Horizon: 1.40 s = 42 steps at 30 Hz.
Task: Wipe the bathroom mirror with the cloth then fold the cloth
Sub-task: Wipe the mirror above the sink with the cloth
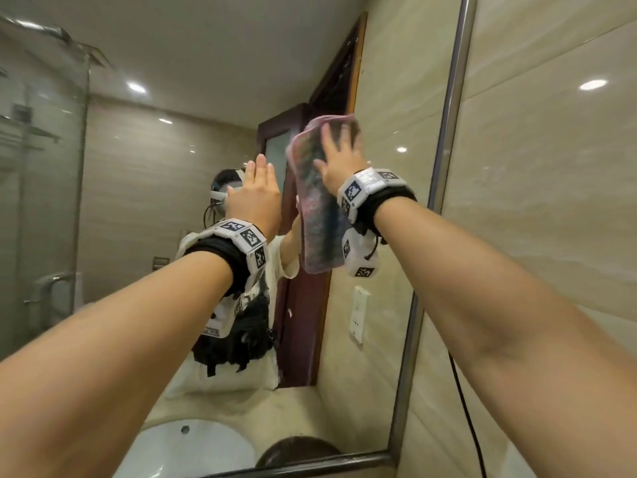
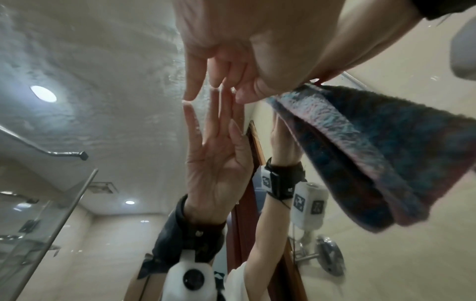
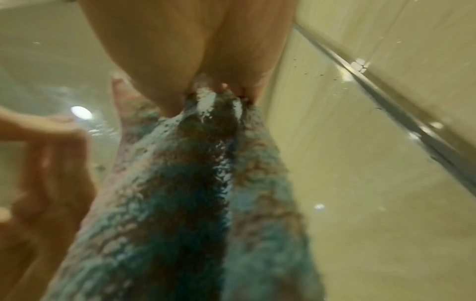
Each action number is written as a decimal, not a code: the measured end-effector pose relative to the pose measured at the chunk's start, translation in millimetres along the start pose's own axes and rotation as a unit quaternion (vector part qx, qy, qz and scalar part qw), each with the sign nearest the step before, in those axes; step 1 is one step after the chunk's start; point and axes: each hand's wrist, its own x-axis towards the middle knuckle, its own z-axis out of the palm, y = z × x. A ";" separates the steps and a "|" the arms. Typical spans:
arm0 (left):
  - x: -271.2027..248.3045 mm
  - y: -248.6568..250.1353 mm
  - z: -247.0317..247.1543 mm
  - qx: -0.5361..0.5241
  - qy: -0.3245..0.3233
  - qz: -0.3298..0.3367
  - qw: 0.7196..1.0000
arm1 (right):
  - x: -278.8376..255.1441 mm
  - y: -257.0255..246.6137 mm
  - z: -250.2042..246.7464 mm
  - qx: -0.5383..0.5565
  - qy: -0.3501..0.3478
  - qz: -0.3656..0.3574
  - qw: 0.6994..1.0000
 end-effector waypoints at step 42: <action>-133.7 -78.9 56.6 -0.097 0.119 0.048 0.987 | -147.8 -37.7 177.8 -0.087 -0.005 -0.230 0.969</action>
